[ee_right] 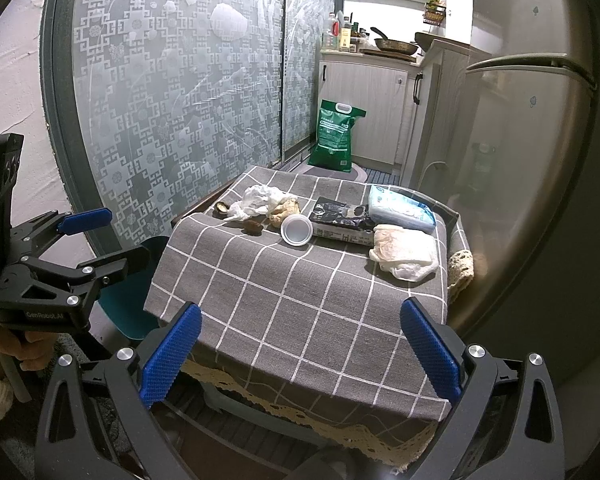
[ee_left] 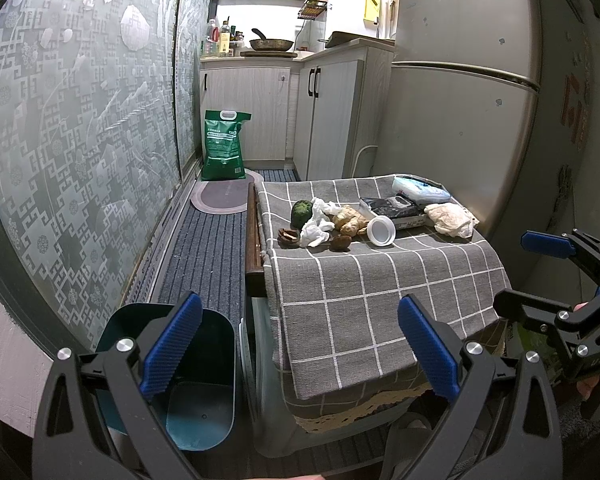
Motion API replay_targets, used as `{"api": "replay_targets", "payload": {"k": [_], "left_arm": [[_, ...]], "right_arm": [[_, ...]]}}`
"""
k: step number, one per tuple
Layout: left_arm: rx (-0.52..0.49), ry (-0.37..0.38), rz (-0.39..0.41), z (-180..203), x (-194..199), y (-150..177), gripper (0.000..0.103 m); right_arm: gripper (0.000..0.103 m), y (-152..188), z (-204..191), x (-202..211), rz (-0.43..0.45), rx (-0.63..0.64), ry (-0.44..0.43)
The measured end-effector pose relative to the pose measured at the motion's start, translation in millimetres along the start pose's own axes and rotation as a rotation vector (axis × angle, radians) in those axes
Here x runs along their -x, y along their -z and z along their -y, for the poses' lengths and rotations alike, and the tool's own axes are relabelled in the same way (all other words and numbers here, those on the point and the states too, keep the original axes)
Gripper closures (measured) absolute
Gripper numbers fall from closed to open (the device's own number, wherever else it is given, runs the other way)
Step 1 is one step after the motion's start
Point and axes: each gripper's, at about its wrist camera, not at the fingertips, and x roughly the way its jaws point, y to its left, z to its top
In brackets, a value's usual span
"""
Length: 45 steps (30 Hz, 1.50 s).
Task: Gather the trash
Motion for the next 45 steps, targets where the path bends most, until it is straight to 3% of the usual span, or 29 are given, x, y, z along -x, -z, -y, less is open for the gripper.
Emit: {"api": "replay_targets", "payload": {"k": [9, 12, 15, 25, 33, 45], "left_arm": [[0.006, 0.012, 0.005, 5.3, -0.1, -3.7, 0.003], [0.004, 0.022, 0.015, 4.9, 1.1, -6.8, 0.005], [-0.007, 0.023, 0.018, 4.2, 0.3, -8.3, 0.014], [-0.041, 0.029, -0.011, -5.8, -10.9, -18.2, 0.03], [-0.122, 0.061, -0.087, -14.8, -39.5, -31.1, 0.057], [-0.299, 0.096, -0.181, -7.1, -84.8, -49.5, 0.071]], "right_arm": [[0.003, -1.1, -4.0, 1.5, 0.0, 0.016, -0.03], [0.009, -3.2, -5.4, 3.8, 0.001, 0.017, -0.056], [0.018, -5.1, -3.7, 4.8, -0.006, 0.008, -0.078], [0.04, -13.2, 5.5, 8.7, -0.031, -0.011, -0.117], [0.054, -28.5, 9.0, -2.8, -0.064, -0.01, -0.177], [0.069, -53.3, 4.1, -51.9, -0.143, 0.023, -0.234]]}}
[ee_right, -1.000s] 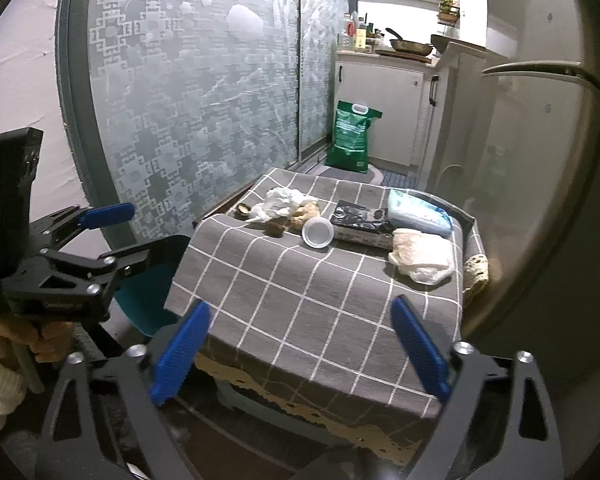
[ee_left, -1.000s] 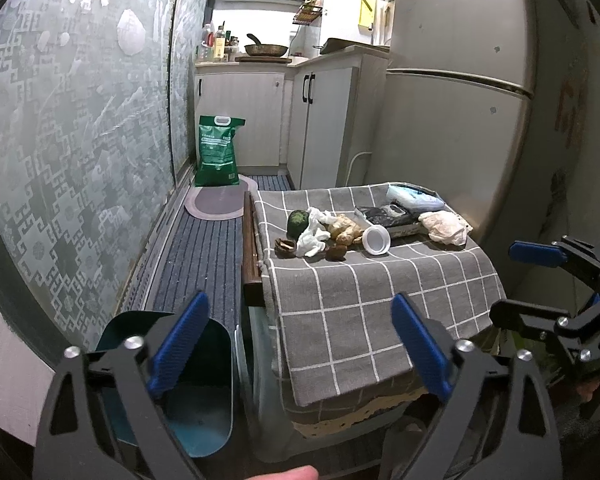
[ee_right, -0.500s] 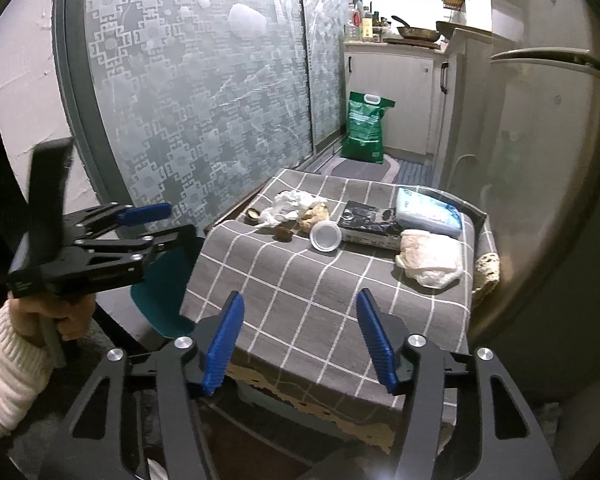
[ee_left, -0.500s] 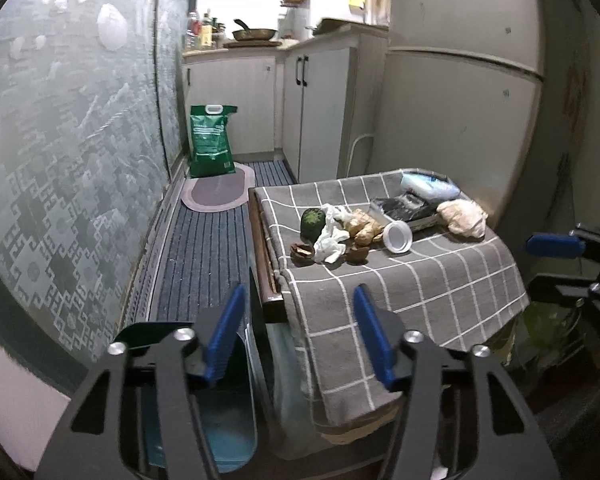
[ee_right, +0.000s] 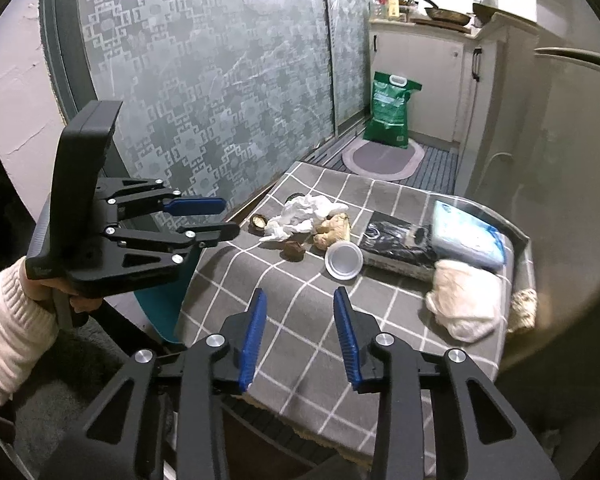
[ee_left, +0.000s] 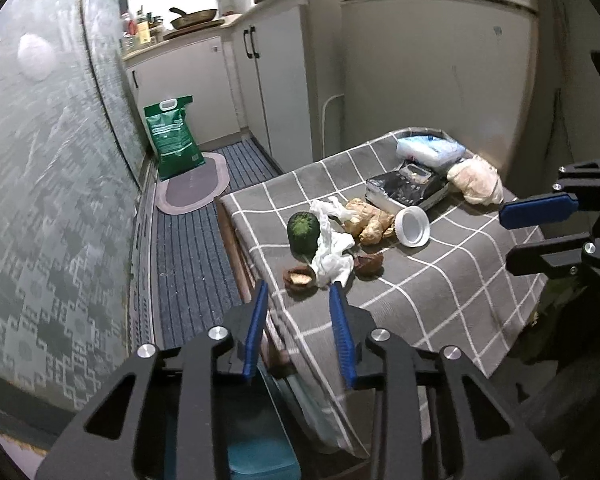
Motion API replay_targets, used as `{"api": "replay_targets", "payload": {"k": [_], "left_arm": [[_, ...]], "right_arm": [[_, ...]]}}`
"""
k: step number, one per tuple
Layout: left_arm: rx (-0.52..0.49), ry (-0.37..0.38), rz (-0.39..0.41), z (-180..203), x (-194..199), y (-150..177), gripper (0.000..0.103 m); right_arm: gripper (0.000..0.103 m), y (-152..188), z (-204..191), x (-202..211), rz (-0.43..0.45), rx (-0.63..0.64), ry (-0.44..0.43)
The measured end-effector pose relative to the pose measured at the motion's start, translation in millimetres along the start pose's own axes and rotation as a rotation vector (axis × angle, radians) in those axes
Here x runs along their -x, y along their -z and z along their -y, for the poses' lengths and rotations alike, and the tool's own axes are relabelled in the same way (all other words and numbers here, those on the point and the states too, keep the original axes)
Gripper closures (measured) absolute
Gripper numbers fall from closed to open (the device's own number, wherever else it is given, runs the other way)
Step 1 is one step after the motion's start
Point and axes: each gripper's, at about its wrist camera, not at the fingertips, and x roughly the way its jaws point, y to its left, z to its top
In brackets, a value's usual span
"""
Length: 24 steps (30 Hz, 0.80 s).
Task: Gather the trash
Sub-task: 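Reach the left gripper to the walnut shell and close on it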
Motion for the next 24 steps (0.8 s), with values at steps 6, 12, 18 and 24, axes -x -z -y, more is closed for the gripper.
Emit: {"api": "replay_targets", "payload": {"k": [6, 12, 18, 24], "left_arm": [[-0.028, 0.0, -0.03, -2.5, -18.5, -5.0, 0.073], [-0.03, 0.024, -0.038, -3.8, -29.4, -7.2, 0.073], [-0.019, 0.054, -0.036, -6.4, -37.6, -6.1, 0.08], [0.006, 0.078, -0.011, -12.8, -32.1, -1.4, 0.081]], "right_arm": [[0.07, -7.9, 0.2, -16.7, -0.015, -0.007, -0.019], [0.07, -9.2, 0.7, -30.6, -0.039, -0.009, -0.027], [0.075, -13.3, -0.4, -43.0, -0.054, -0.019, -0.048], [0.076, -19.1, -4.6, -54.4, -0.063, -0.026, -0.058]]}}
